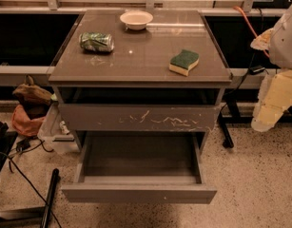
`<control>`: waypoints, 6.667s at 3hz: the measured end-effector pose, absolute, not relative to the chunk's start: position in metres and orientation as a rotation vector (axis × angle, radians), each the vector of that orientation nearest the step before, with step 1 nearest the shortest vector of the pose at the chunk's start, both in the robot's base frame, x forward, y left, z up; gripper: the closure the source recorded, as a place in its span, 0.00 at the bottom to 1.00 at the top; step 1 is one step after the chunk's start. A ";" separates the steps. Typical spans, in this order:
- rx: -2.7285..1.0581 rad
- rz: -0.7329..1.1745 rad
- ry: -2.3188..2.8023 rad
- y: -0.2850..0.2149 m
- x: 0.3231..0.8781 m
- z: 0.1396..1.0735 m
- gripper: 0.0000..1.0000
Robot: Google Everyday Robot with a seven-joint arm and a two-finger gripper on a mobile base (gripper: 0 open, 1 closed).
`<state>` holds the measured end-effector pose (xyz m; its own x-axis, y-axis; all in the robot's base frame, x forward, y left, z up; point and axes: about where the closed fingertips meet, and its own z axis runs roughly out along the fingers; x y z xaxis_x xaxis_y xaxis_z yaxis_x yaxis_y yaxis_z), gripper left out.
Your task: Close middle drawer
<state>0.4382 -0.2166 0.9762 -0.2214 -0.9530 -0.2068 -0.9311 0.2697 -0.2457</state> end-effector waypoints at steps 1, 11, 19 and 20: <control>-1.727 -0.084 2.225 -0.214 0.441 0.968 0.00; -1.649 0.325 2.204 -0.060 0.460 0.652 1.00; -1.261 0.481 2.081 -0.034 0.470 0.448 1.00; -1.261 0.481 2.081 -0.034 0.470 0.448 1.00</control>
Offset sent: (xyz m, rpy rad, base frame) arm 0.0208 0.0115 -0.0963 0.0763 0.0344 0.0492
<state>0.4701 -0.0336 0.4481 -0.3268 -0.6442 -0.6915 -0.8824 0.4701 -0.0210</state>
